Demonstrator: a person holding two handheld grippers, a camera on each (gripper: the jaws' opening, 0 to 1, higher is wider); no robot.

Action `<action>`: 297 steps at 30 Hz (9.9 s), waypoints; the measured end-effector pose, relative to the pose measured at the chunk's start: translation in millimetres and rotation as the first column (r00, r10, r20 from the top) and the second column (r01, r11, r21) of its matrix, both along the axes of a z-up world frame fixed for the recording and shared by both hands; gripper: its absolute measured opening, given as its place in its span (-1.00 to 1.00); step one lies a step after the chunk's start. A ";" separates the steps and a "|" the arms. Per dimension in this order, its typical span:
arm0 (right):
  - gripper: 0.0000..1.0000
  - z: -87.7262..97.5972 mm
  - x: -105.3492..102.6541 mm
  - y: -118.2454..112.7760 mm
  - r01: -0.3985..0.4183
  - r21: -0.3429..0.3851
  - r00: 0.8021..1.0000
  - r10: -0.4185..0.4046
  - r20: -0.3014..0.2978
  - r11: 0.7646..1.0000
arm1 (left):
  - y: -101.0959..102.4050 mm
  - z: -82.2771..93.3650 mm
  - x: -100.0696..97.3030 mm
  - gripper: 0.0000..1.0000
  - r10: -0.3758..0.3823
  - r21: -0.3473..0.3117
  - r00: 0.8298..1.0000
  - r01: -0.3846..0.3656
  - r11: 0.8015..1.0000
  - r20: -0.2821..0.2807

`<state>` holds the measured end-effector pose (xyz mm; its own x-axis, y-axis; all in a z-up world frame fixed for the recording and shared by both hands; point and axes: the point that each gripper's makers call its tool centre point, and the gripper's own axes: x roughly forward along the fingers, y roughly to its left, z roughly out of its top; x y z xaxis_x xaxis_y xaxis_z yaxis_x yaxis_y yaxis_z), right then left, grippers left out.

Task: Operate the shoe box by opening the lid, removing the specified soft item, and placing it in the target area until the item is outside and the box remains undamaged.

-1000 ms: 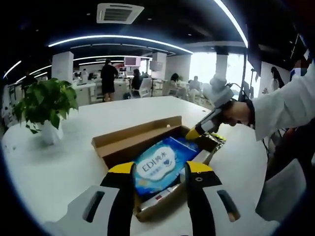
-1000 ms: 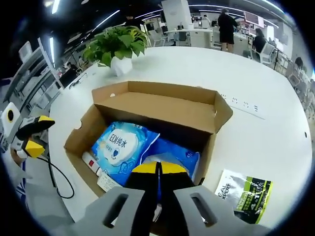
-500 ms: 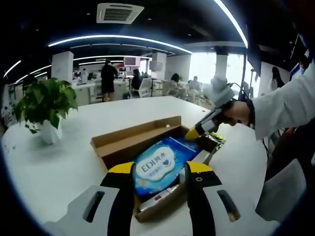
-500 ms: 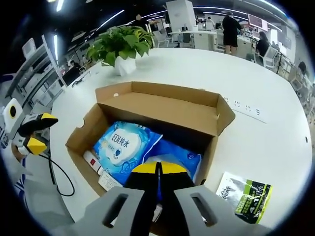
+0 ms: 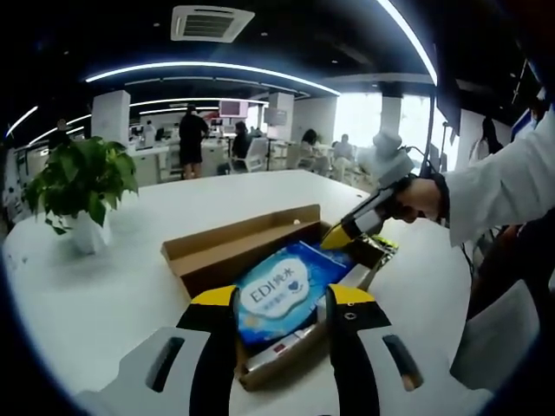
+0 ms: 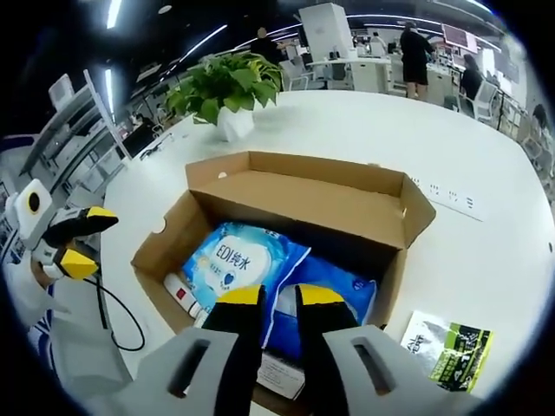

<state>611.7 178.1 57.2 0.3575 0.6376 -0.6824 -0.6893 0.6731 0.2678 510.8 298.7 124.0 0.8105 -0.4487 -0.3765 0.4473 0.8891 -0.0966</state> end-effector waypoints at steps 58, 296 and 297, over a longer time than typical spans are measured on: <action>-1.00 -7.0 1.2 -10.5 0.025 -0.107 1.000 -0.027 -0.016 0.994 | 1.3 -3.1 -0.4 -0.21 0.008 -0.006 1.000 -0.008 1.000 -0.008; -1.00 -61.9 33.2 -275.8 0.242 -0.258 0.969 -0.248 0.013 0.935 | -262.9 -118.5 98.3 -1.00 -0.071 0.301 0.846 0.265 0.916 -0.529; -1.00 -62.3 32.8 -275.8 0.244 -0.256 0.969 -0.249 0.014 0.935 | -262.7 -118.5 98.2 -1.00 -0.069 0.301 0.846 0.263 0.917 -0.529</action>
<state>644.6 -97.7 -5.0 0.4670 0.3361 -0.8179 -0.4900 0.8683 0.0770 609.0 36.0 5.5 0.3923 -0.3191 -0.8627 0.5674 0.8222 -0.0461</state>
